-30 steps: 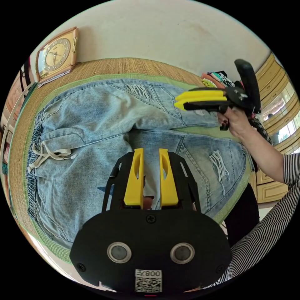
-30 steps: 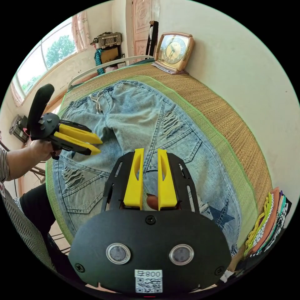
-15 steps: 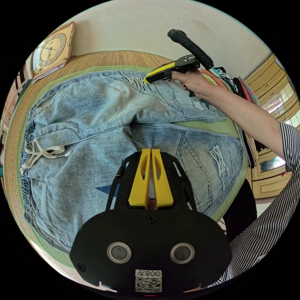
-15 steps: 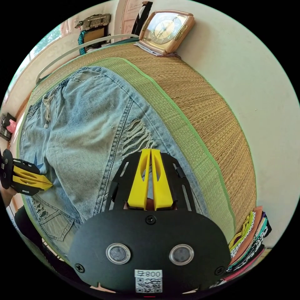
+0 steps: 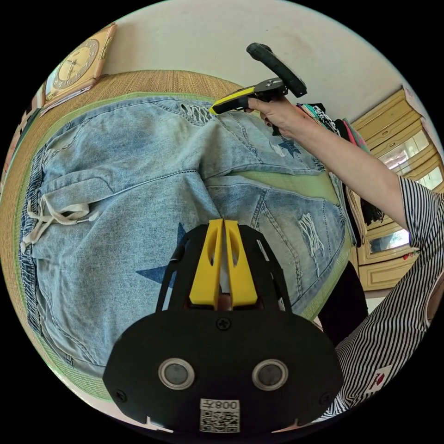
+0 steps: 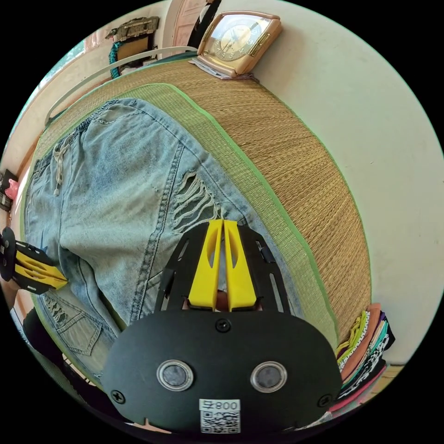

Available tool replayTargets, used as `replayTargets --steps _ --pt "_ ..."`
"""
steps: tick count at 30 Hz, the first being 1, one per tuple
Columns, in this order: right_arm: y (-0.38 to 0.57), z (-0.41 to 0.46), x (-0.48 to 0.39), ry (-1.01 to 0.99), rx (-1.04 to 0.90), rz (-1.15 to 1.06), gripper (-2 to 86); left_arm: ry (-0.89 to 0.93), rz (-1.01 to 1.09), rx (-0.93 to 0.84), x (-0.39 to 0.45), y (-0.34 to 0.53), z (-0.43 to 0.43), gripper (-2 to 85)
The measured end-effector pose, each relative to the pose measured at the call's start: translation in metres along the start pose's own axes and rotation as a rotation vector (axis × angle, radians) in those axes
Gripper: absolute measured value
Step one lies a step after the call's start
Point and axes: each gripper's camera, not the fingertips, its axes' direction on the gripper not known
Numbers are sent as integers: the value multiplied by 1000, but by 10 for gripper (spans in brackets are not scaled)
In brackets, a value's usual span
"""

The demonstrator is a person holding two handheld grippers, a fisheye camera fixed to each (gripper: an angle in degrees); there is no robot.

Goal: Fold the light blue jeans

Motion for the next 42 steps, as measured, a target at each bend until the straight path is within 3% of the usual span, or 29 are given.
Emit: replayTargets --steps 5,8,11,16,24,29,35,39,42 --pt "30 -33 42 -139 123 111 76 63 29 187 -7 0 -51 32" --pt "71 -58 70 -195 222 189 71 -64 -1 231 -29 -15 -68 32" --pt "105 -49 83 -189 173 235 61 -254 -62 187 -61 -45 -65 20" --pt "137 -2 88 -150 50 278 30 -419 -121 14 -94 -87 -36 6" --pt "147 0 103 -156 80 324 6 -379 -158 77 -98 -85 -54 5" --pt "160 -34 104 -167 145 337 13 -321 -187 197 -84 -30 -108 20" --pt "158 -98 -22 -490 258 77 55 -371 -342 184 -89 70 -154 46" --pt "146 -96 -161 -688 148 -155 63 -431 -456 133 -107 110 -157 39" --pt "147 -75 -228 -675 14 -256 54 -379 -502 104 -125 124 -149 22"
